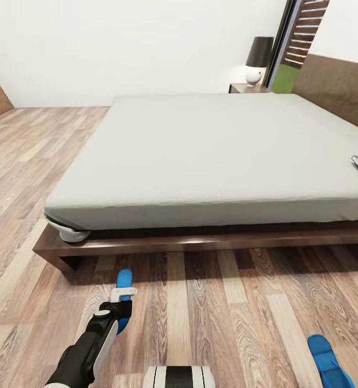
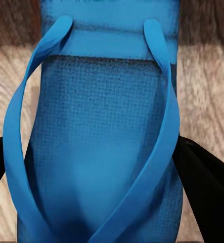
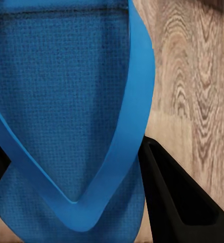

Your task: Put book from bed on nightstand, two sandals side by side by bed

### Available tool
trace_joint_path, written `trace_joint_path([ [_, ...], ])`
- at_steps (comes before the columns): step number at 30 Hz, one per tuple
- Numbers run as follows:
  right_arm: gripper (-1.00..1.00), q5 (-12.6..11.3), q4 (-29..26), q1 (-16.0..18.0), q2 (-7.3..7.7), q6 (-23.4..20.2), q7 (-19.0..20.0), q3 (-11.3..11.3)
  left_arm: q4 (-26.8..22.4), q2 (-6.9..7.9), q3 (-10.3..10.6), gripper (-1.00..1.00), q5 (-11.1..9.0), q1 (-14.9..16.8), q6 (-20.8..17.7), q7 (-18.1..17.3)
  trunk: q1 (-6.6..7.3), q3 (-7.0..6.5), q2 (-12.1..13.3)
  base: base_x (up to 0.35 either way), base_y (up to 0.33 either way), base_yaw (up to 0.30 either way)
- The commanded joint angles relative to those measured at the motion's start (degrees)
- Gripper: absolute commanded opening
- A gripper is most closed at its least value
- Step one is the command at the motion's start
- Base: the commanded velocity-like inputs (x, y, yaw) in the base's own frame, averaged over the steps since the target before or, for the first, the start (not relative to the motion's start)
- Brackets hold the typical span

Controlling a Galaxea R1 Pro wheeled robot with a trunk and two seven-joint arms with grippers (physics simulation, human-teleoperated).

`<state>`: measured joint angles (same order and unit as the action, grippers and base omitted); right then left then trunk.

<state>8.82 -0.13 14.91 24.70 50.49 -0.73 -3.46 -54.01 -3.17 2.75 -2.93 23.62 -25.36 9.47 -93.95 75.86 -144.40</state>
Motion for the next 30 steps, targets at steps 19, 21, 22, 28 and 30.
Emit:
trace_joint_path([
  [19, -1.00, 0.15, 0.86, 0.03, 0.21, 4.68, -2.35, -0.60, -1.80, 0.04, 0.06, -1.00, -0.23, 0.02, -0.56, 0.81, -0.48, 4.26, -0.27, 0.000, 0.000, 0.000],
  [21, -1.00, 0.14, 1.03, 0.03, 0.39, 5.57, -2.38, -0.64, -1.80, 0.04, 0.00, -1.00, -0.24, 0.02, -0.57, 0.78, -0.53, 4.70, -0.30, 0.000, 0.000, 0.000],
  [22, -1.00, 0.14, 1.26, 0.03, 0.41, 6.45, -2.40, -0.65, -1.80, 0.02, -0.01, -1.00, -0.24, 0.02, -0.57, 0.75, -0.55, 4.92, -0.31, 0.000, 0.000, 0.000],
  [28, -1.00, 0.05, 1.97, 0.03, 0.34, 7.36, -2.31, -0.59, -1.89, 0.01, -0.03, -1.00, -0.24, 0.02, -0.50, 0.75, -0.55, 4.92, -0.31, 0.063, 0.000, 0.000],
  [30, -1.00, 0.05, 1.97, 0.03, 0.27, 7.27, -2.30, -0.59, -1.87, 0.00, 0.06, -1.00, -0.23, 0.02, -0.48, 0.73, -0.55, 4.92, -0.31, 0.308, 0.000, 0.000],
])
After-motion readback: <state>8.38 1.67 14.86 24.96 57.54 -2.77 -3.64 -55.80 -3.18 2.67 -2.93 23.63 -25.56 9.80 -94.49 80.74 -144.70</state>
